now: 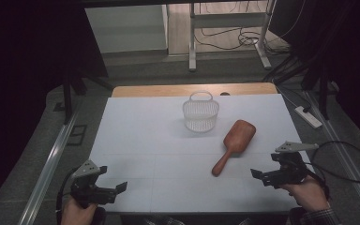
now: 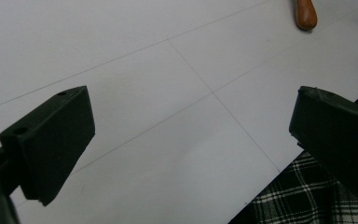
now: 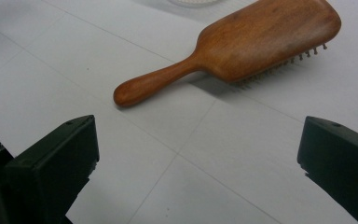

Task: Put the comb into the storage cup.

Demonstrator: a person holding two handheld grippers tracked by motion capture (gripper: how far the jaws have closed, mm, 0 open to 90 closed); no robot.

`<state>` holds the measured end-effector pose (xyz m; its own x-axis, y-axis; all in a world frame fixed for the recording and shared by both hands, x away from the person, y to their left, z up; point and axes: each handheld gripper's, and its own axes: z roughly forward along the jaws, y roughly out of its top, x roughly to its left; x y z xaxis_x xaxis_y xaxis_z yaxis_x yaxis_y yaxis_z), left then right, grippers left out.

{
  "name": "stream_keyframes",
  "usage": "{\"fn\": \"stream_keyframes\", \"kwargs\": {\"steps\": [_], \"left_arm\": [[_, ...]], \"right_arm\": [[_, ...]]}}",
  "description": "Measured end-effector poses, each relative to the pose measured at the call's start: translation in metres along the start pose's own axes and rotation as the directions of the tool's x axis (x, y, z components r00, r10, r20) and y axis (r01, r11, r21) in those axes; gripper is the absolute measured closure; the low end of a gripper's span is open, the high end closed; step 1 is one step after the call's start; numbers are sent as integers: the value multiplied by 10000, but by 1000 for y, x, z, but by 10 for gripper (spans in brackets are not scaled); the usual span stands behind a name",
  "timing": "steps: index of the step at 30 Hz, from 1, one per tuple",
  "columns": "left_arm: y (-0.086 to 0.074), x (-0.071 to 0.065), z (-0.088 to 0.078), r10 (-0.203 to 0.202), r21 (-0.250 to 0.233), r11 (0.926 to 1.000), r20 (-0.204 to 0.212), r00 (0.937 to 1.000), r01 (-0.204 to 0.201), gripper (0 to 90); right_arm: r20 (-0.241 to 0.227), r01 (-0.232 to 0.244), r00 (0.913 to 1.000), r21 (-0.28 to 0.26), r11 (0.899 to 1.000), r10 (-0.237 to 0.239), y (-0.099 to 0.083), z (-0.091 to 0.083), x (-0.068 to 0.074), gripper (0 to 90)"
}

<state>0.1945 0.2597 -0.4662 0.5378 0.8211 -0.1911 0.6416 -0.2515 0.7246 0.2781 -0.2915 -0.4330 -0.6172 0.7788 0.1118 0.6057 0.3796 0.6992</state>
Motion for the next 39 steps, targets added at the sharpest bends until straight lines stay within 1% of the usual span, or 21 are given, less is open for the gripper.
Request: {"fn": "stream_keyframes", "kwargs": {"steps": [7, 13, 14, 17, 22, 26, 28, 36, 37, 39], "left_arm": [[0, 0, 0, -2, 16, 10000, 8, 10000, 2, 10], [1, 0, 1, -15, -2, 10000, 19, 10000, 15, 10], [1, 0, 1, -16, -11, 10000, 24, 10000, 16, 10], [1, 1, 1, -22, -25, 10000, 57, 10000, 22, 10], [1, 1, 1, -14, -24, 10000, 82, 10000, 15, 10], [1, 1, 1, 4, -17, 10000, 76, 10000, -4, 10], [1, 1, 1, -2, -21, 10000, 86, 10000, 2, 10], [1, 1, 1, 4, -18, 10000, 88, 10000, -4, 10], [1, 1, 1, 7, -19, 10000, 86, 10000, -7, 10], [1, 1, 1, 9, -23, 10000, 83, 10000, -9, 10]], "right_arm": [[74, 141, 9999, 203, 9997, -143, 8, 7, 2, 0], [18, 266, 9996, 230, 9994, -266, 16, 13, 4, 0], [-10, 212, 9998, 399, 9990, -211, 19, 15, 4, 0], [-58, 233, 9997, 526, 9983, -230, 21, 17, 5, 0], [-110, 332, 9994, 474, 9983, -327, 26, 23, 7, 0], [-179, 538, 9984, 369, 9979, -532, 31, 28, 9, 0], [-186, 584, 9982, 402, 9975, -577, 33, 31, 9, 0], [-437, 756, 9964, 579, 9955, -732, 42, 42, 11, 0], [-652, 677, 9958, 602, 9959, -638, 44, 44, 12, 0], [-697, 710, 9953, 575, 9958, -670, 45, 45, 12, 0]]}}
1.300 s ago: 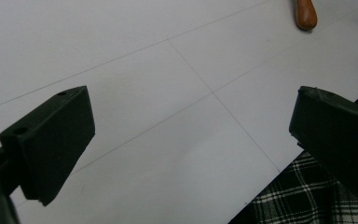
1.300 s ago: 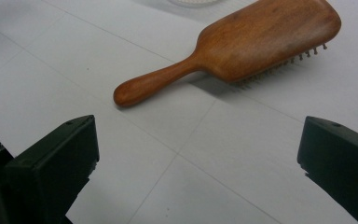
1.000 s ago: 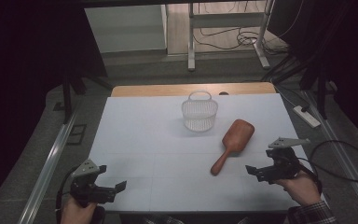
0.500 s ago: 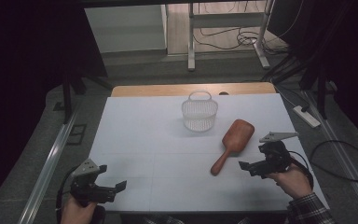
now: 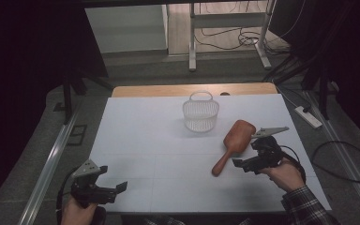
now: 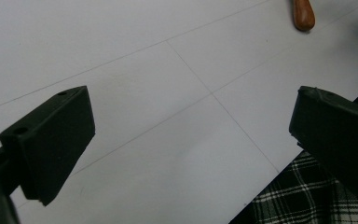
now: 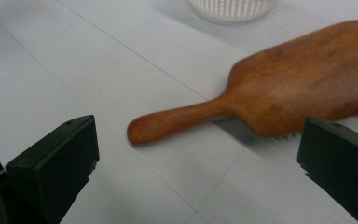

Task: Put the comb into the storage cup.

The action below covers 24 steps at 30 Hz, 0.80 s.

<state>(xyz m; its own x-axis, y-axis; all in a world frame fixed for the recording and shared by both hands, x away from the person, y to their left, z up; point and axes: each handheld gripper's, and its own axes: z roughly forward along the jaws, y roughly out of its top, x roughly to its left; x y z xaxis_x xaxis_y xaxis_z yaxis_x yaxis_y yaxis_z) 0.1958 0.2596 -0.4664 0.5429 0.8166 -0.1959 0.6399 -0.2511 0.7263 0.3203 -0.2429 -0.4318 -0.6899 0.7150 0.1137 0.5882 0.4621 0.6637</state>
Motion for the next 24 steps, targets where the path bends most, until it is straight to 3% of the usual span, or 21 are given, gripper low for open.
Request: {"fn": "stream_keyframes", "kwargs": {"steps": [10, 24], "left_arm": [[0, 0, 0, 14, 0, 10000, 7, 10000, -14, 10], [0, 0, 0, 5, 5, 10000, 14, 10000, -5, 10]], "right_arm": [[80, 325, 9994, 137, 9994, -327, 11, 10, 2, 0], [36, 354, 9994, 220, 9991, -355, 26, 26, 2, 0]]}}
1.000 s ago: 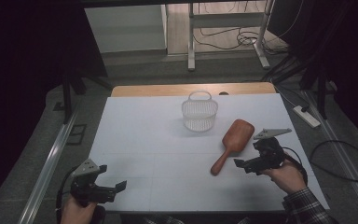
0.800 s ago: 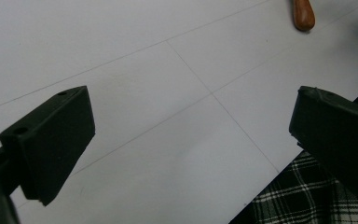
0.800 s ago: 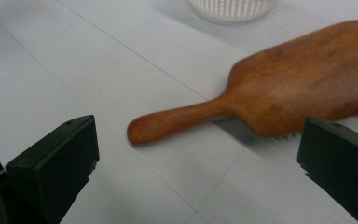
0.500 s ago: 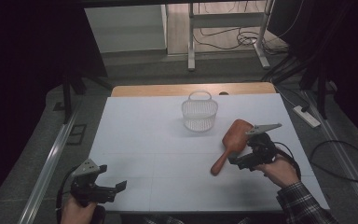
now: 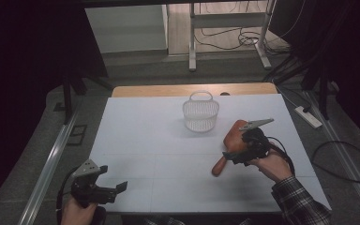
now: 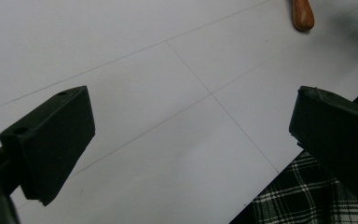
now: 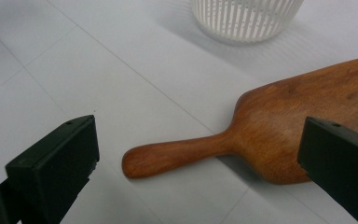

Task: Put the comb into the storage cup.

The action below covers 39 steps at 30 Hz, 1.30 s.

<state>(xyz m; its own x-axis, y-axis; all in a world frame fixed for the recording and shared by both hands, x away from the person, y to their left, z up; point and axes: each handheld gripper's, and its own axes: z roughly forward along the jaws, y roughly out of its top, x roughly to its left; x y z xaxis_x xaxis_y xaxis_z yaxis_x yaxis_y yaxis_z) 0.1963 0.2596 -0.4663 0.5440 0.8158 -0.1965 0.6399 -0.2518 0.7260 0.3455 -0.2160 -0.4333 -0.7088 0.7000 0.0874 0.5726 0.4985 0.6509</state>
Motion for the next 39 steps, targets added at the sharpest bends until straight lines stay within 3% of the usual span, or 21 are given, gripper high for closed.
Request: {"fn": "stream_keyframes", "kwargs": {"steps": [18, 28, 39], "left_arm": [[0, 0, 0, -16, -11, 10000, 36, 10000, 16, 10], [0, 1, 0, -15, -10, 10000, 59, 10000, 15, 10], [0, 1, 1, -17, -24, 10000, 73, 10000, 17, 10]], "right_arm": [[176, -16, 9998, 465, 9989, 8, 16, 23, -6, 0], [345, -305, 9990, 858, 9958, 276, 28, 35, -6, 0], [563, 72, 9983, 1352, 9908, -150, 39, 52, -1, 0]]}}
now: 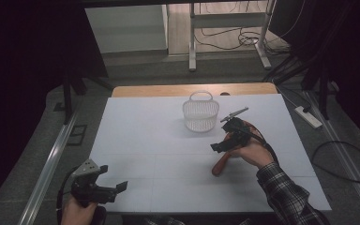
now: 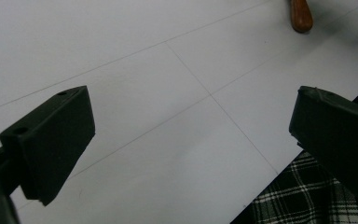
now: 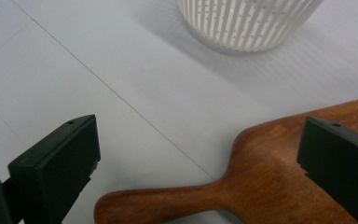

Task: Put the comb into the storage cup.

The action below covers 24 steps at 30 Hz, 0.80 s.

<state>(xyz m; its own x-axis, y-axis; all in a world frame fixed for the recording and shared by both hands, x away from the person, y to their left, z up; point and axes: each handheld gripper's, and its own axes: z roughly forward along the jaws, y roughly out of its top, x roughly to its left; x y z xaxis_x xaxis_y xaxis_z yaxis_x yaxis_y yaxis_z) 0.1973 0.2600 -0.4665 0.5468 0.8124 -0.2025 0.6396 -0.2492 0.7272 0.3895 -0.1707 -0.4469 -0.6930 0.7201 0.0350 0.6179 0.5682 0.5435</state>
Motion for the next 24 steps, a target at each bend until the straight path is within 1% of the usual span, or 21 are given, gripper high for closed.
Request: {"fn": "stream_keyframes", "kwargs": {"steps": [5, 6, 8, 11, 14, 15, 16, 17, 18, 20, 21, 22, 23, 24], "left_arm": [[0, 0, 0, -6, -11, 10000, 13, 10000, 6, 10], [0, 0, 0, -6, -11, 10000, 14, 10000, 6, 10], [0, 0, 0, 2, -5, 10000, 13, 10000, -2, 10], [0, 0, 0, 13, 11, 10000, 0, 10000, -13, 10], [0, 0, 0, 29, 48, 10000, -3, 10000, -29, 11], [0, 0, 0, 31, 52, 10000, -5, 10000, -31, 11], [0, 0, 0, 35, 54, 10000, -4, 10000, -35, 11], [0, 0, 0, 41, 60, 10000, -8, 10000, -41, 11], [0, 0, 0, 41, 63, 10000, -11, 10000, -41, 12], [0, -1, 0, 73, 91, 9999, -14, 10000, -73, 12], [0, -1, 0, 91, 99, 9999, -25, 10000, -91, 13], [0, -1, 1, 108, 105, 9999, -27, 9999, -107, 13], [0, -1, 1, 103, 101, 9999, -40, 9999, -102, 14], [1, -1, 1, 113, 105, 9999, -35, 9999, -113, 14]], "right_arm": [[25, 75, 10000, 212, 9997, -75, 2, 6, 2, 0], [63, 88, 9999, 261, 9996, -90, 2, 6, 2, 7], [227, 137, 9996, 246, 9996, -142, 2, 7, 2, 50], [301, 345, 9989, 131, 9993, -349, 2, 5, 1, 152], [267, 464, 9986, 88, 9989, -466, 2, 3, 1, 289], [232, 505, 9984, 89, 9987, -507, 2, 2, 1, 349], [146, 570, 9983, 123, 9983, -572, 2, 2, 1, 442], [146, 570, 9983, 123, 9983, -572, 2, 2, 1, 442], [126, 559, 9983, 166, 9983, -562, 2, 2, 1, 485], [-113, 662, 9978, 151, 9977, -661, 1, 2, 1, 566], [-292, 847, 9960, 109, 9964, -843, 1, 2, 1, 634], [-292, 847, 9960, 109, 9964, -843, 1, 2, 1, 634], [-368, 976, 9946, 68, 9952, -973, 1, 2, 1, 661], [-425, 984, 9943, 22, 9951, -982, 1, 2, 1, 703]]}}
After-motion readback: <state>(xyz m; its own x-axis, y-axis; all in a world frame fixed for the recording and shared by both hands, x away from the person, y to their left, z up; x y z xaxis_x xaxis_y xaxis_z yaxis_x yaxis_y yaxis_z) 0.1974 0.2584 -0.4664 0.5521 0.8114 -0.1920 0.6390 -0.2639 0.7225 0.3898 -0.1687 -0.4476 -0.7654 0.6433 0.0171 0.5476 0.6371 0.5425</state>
